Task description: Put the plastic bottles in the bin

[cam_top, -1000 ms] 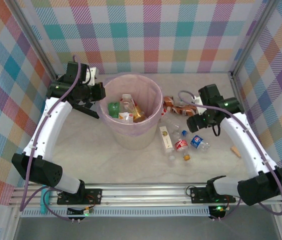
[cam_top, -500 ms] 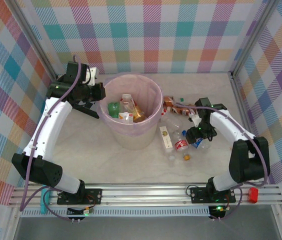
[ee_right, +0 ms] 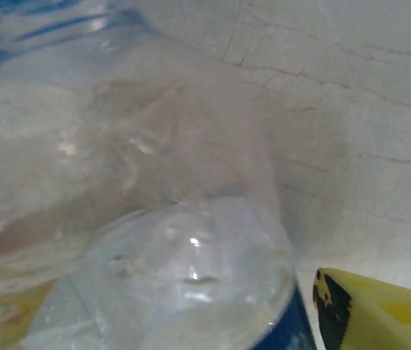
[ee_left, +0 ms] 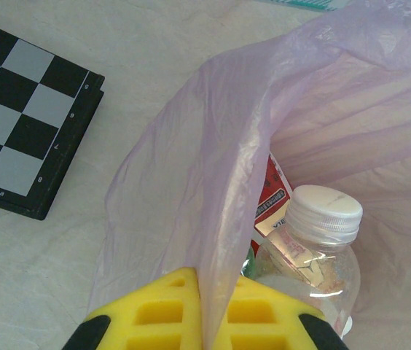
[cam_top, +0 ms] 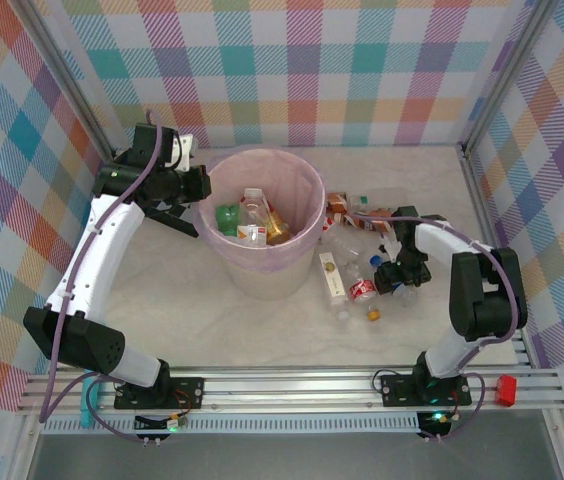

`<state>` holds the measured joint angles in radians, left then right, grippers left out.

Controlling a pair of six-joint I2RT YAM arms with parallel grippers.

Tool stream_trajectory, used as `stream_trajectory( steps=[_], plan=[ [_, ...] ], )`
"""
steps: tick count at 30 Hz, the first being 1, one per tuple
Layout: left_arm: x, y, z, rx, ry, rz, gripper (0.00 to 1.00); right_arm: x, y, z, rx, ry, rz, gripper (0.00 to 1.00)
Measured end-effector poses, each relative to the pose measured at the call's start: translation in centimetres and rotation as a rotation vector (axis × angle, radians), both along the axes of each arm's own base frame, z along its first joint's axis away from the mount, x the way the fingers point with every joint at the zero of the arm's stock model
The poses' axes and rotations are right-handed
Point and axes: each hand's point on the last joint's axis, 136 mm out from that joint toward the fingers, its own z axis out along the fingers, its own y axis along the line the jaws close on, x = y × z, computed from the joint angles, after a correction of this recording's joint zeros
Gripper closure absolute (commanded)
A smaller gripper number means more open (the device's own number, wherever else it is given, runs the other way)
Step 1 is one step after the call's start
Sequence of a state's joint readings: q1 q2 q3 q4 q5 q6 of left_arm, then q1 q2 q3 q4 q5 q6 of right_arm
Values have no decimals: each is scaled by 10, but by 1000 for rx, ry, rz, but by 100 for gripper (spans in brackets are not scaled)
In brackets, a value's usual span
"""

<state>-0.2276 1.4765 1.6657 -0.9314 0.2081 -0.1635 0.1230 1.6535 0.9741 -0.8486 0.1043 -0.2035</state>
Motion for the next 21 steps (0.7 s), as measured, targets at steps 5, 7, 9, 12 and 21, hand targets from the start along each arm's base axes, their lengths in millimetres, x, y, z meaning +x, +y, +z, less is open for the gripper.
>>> stream_trajectory(
  steps=[5, 7, 9, 12, 21],
  plan=[
    [0, 0, 0, 0, 0, 1, 100, 3, -1, 1, 4, -7, -10, 35],
    [0, 0, 0, 0, 0, 1, 100, 5, 0, 3, 6, -12, -10, 37],
    [0, 0, 0, 0, 0, 1, 100, 9, 0, 7, 8, -21, -10, 39],
    [0, 0, 0, 0, 0, 1, 100, 15, 1, 14, 13, -38, -11, 42],
    [0, 0, 0, 0, 0, 1, 100, 31, 2, 54, 32, -101, -36, 46]
  ],
)
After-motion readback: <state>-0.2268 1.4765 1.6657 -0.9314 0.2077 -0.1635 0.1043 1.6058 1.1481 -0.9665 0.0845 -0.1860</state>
